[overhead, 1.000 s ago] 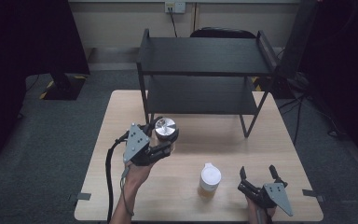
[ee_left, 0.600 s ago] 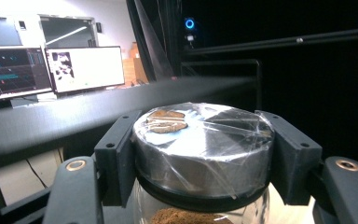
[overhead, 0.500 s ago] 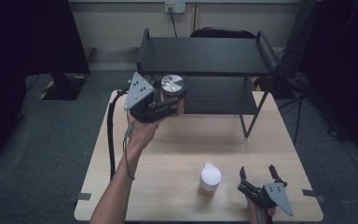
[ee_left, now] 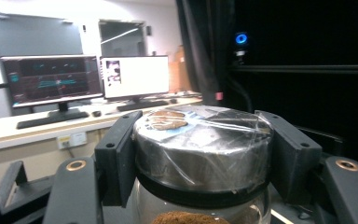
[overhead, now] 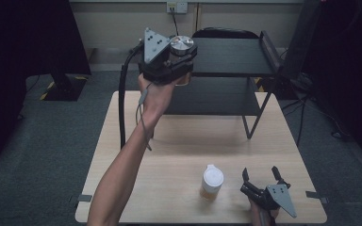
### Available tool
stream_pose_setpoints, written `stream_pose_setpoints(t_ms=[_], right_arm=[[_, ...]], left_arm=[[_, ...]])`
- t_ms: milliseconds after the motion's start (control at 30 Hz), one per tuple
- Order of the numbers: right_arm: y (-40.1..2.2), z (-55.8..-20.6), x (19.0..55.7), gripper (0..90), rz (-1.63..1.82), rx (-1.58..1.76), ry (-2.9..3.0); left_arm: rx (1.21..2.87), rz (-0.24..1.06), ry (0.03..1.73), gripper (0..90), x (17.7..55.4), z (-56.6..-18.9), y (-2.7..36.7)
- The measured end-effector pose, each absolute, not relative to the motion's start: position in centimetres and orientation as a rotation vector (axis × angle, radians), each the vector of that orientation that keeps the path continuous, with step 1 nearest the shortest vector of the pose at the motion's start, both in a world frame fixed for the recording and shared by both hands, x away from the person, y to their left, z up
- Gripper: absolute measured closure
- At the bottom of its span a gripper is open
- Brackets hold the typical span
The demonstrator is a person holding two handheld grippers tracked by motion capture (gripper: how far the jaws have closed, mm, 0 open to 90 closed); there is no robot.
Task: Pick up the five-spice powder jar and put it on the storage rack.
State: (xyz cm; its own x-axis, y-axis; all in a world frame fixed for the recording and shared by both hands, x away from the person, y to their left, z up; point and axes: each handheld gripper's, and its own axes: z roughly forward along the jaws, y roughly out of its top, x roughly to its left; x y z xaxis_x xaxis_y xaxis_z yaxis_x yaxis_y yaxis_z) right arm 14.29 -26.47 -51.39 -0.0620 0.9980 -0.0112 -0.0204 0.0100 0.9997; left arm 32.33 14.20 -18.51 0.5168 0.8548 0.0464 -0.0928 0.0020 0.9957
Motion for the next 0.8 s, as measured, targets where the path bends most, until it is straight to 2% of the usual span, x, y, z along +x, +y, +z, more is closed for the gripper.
stream_pose_setpoints(t_ms=[200,400,800], right_arm=[[-26.5,-51.4,14.3,0.0,1.255,1.155,1.244],[-26.5,-51.4,14.3,0.0,1.258,1.157,1.243],[-26.5,-51.4,14.3,0.0,1.258,1.156,1.242]], left_arm=[[1.355,0.919,0.804,35.2,35.5,-18.4,11.5],[1.333,0.895,0.860,35.2,37.7,-18.6,10.7],[1.328,0.907,0.881,35.1,38.6,-19.3,9.6]])
